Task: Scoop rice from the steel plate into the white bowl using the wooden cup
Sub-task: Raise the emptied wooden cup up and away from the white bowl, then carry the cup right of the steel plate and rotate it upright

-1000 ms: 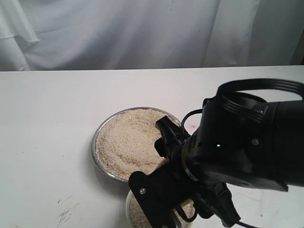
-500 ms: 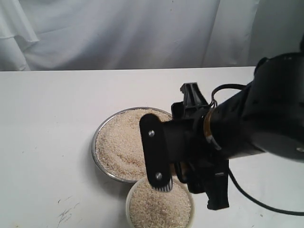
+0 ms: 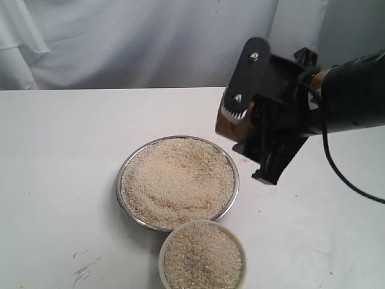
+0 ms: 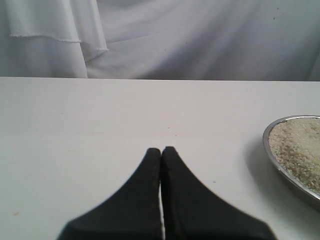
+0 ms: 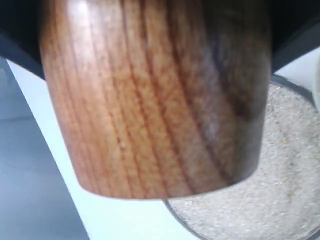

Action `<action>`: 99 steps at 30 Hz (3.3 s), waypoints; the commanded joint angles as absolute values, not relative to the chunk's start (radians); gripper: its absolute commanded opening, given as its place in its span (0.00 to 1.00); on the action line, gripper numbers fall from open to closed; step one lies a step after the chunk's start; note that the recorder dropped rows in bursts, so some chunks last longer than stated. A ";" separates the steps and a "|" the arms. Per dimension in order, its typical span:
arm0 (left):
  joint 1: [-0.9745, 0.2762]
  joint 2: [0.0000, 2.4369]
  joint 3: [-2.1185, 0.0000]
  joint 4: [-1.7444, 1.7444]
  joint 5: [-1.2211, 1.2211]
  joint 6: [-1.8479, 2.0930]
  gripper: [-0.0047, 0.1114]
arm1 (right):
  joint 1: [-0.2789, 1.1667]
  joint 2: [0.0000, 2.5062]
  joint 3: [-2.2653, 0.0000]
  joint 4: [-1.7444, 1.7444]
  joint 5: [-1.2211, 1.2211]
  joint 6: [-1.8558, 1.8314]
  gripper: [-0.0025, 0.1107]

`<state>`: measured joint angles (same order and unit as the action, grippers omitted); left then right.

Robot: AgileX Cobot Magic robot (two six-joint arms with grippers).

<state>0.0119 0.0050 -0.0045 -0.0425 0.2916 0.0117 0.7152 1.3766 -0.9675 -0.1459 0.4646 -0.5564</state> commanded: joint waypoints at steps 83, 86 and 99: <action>0.010 0.000 0.000 -0.043 0.285 0.009 0.04 | 0.268 1.651 -0.547 -0.596 -0.733 0.016 0.02; 0.010 0.000 0.000 -0.043 0.285 0.009 0.04 | 0.173 1.716 -0.574 -0.782 -0.872 0.138 0.02; 0.010 0.000 0.000 -0.043 0.285 0.009 0.04 | 0.016 1.943 -0.697 -1.188 -1.108 0.387 0.02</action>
